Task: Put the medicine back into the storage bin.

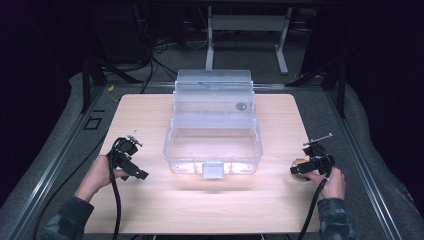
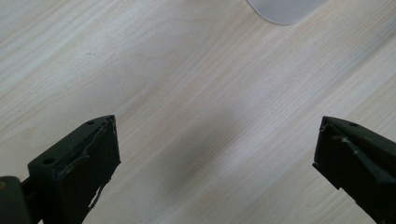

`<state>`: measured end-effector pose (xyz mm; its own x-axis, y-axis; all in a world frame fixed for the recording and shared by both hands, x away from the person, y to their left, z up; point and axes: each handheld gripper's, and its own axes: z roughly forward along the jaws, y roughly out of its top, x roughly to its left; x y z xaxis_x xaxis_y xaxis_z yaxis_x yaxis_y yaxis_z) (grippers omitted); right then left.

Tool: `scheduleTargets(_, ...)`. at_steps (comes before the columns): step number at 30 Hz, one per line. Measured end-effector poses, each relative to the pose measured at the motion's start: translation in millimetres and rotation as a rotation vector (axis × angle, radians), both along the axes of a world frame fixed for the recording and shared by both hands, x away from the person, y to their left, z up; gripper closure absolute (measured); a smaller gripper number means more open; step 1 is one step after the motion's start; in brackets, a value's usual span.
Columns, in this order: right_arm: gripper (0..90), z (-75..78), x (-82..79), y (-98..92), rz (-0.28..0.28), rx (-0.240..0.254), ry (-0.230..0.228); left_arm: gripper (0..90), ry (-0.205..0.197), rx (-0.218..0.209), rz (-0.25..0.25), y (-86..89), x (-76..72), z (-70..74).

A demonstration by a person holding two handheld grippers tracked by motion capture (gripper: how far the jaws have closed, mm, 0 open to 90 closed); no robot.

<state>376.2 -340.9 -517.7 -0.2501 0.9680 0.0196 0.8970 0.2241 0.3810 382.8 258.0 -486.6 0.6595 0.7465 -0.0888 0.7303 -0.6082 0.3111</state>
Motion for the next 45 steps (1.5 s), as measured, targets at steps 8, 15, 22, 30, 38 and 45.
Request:
scheduleTargets(8,12.9,-6.6,20.4,4.9,0.012,-0.041,0.059,0.4,0.006,0.012,0.009,5.0,-1.8,-4.9)
scheduleTargets(15,16.9,-9.2,24.2,5.5,0.016,-0.060,0.079,1.0,0.003,0.024,0.013,8.5,-2.5,-5.7)
scheduleTargets(22,19.8,-9.0,25.8,6.4,0.040,-0.064,0.106,1.3,0.007,0.022,0.003,6.2,-2.6,-7.5)
scheduleTargets(30,20.1,-6.5,25.6,6.7,0.051,-0.048,0.086,1.1,0.001,0.014,0.001,6.4,-2.7,-6.5)
scheduleTargets(38,20.1,4.8,22.7,8.6,0.062,-0.067,0.078,0.8,-0.007,0.009,0.002,10.4,-4.5,-6.4)
scheduleTargets(45,20.2,16.5,22.3,13.6,0.095,-0.084,0.082,0.5,-0.034,0.010,-0.001,10.4,-4.6,-2.1)
